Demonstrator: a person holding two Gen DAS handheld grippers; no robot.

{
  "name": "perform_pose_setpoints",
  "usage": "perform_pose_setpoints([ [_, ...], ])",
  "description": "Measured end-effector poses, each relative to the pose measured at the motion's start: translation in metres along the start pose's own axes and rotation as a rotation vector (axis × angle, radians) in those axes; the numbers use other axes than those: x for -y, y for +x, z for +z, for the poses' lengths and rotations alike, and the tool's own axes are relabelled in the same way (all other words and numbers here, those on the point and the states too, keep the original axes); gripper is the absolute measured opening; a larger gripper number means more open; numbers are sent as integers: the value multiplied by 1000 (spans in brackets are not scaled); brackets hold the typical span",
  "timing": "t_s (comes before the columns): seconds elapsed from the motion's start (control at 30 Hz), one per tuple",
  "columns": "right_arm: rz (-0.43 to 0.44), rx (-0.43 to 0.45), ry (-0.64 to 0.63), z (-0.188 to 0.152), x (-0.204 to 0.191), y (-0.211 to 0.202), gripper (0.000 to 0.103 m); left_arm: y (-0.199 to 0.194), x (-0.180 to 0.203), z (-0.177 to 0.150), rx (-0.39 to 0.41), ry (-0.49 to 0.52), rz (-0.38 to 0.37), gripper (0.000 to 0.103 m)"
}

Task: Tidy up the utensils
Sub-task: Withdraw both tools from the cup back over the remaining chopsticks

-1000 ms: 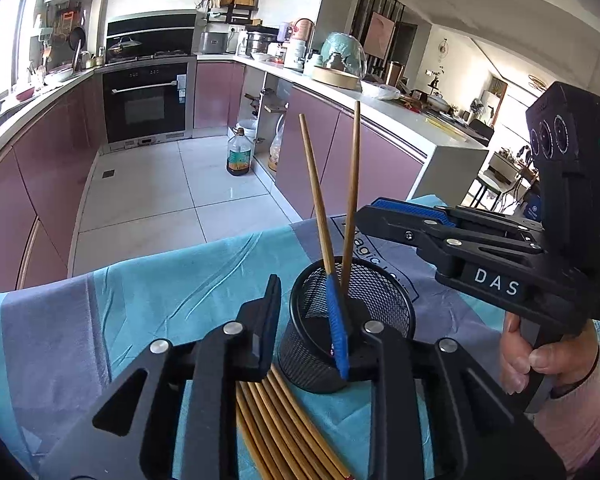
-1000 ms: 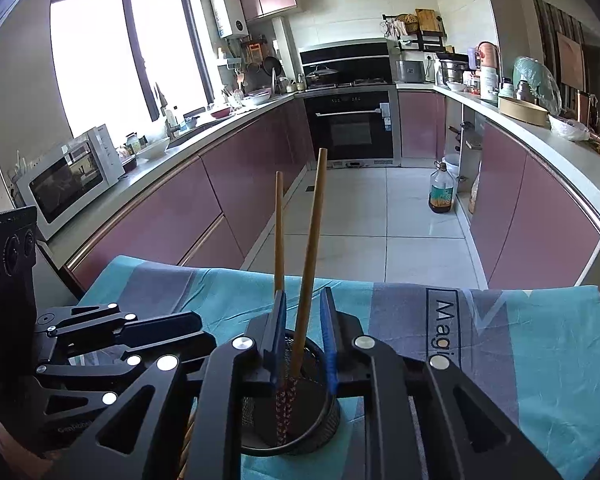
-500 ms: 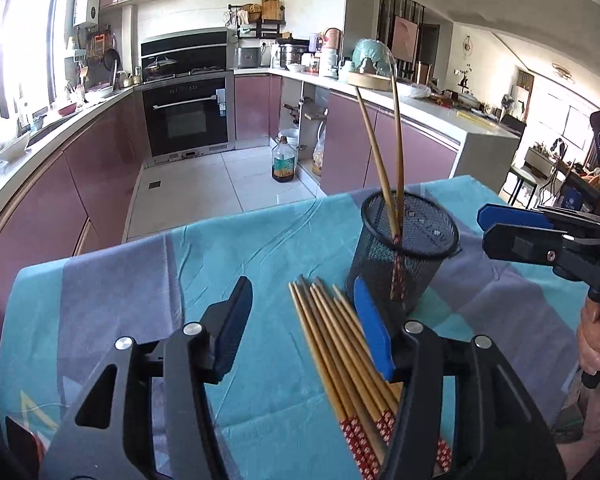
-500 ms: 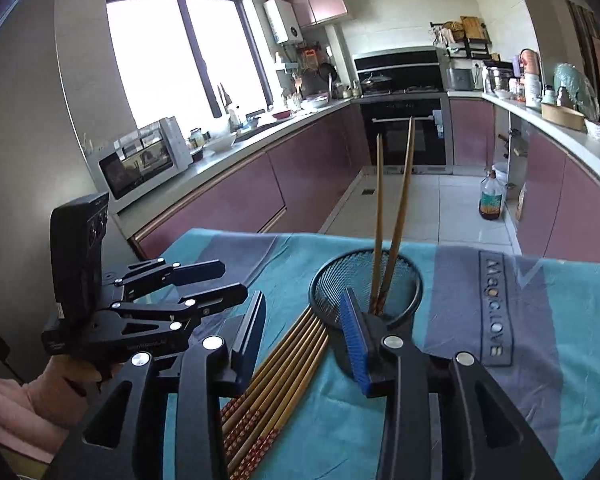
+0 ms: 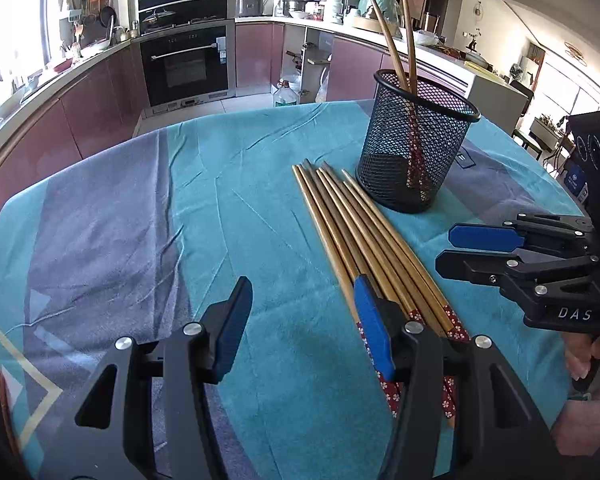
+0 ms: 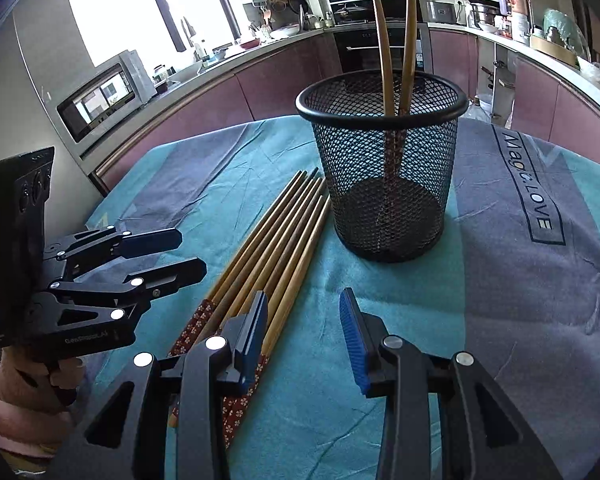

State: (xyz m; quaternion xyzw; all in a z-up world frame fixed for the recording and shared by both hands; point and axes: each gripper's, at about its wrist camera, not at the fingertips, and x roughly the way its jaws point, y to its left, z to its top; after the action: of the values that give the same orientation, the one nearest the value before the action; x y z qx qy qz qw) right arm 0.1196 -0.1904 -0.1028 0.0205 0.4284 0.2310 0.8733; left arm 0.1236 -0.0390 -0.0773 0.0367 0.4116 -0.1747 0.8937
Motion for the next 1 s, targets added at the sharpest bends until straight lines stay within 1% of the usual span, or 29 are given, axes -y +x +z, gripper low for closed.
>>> perform_pose_setpoints([
  [0.2, -35, -5, -15, -4, -4, 3, 35, 8, 7, -5, -29, 4, 1, 53],
  [0.5, -69, -13, -29, -5, -6, 11, 34, 14, 12, -3, -31, 11, -8, 53],
  [0.63, -79, -14, -29, -3, -8, 14, 34, 16, 13, -2, -34, 14, 3, 54],
  [0.8, -87, -17, -27, -4, -6, 14, 32, 20, 13, -2, -42, 19, 15, 53],
  [0.87, -94, -21, -30, -4, -7, 15, 30, 20, 12, -2, -45, 18, 21, 51],
  [1.0, -101, -22, -33, -4, -6, 14, 30, 20, 10, -3, -47, 8, 23, 48],
])
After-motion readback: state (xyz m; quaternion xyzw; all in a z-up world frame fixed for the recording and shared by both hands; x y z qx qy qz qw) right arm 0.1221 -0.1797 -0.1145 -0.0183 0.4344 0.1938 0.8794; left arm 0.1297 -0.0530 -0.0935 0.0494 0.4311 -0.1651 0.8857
